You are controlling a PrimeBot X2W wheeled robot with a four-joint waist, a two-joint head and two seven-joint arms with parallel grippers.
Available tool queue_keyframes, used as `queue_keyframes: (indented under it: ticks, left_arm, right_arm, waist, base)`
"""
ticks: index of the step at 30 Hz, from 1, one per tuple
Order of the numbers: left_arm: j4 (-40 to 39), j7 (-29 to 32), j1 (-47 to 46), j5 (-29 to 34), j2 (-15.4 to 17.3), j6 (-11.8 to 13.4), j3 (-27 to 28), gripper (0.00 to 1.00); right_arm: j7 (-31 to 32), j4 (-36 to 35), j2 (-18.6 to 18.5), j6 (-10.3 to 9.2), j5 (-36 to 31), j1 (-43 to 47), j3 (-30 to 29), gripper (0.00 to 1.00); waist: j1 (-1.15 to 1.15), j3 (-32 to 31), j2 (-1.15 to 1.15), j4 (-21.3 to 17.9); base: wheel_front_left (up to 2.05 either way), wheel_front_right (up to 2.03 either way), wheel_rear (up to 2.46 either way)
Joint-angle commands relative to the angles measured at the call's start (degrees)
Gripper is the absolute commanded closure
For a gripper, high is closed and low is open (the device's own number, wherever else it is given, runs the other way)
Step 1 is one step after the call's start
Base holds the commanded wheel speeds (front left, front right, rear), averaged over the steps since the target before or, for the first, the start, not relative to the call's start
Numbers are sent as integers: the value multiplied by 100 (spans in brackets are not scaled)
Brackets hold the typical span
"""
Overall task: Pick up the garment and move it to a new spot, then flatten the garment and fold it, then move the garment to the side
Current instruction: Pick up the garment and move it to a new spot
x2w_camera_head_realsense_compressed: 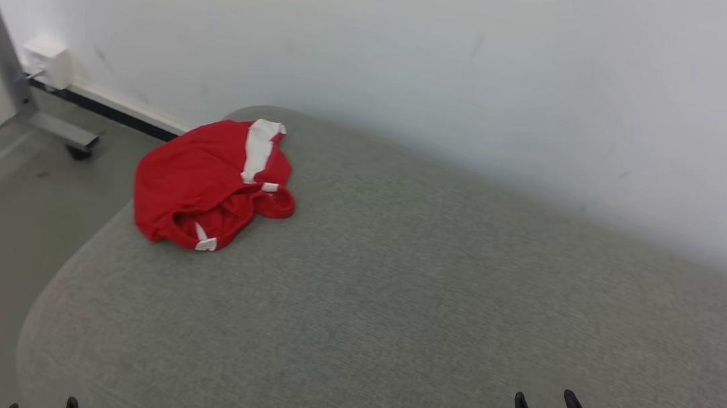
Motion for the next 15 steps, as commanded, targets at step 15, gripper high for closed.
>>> queue_keyframes:
  ticks: [15]
  left_arm:
    - [-391,-18,335,-199,-68,327,119,0]
  right_arm:
    - [-23,243,-78,-15,100,-497,476,0]
  waist:
    - [0,220,-1,567]
  base:
    - [0,0,0]
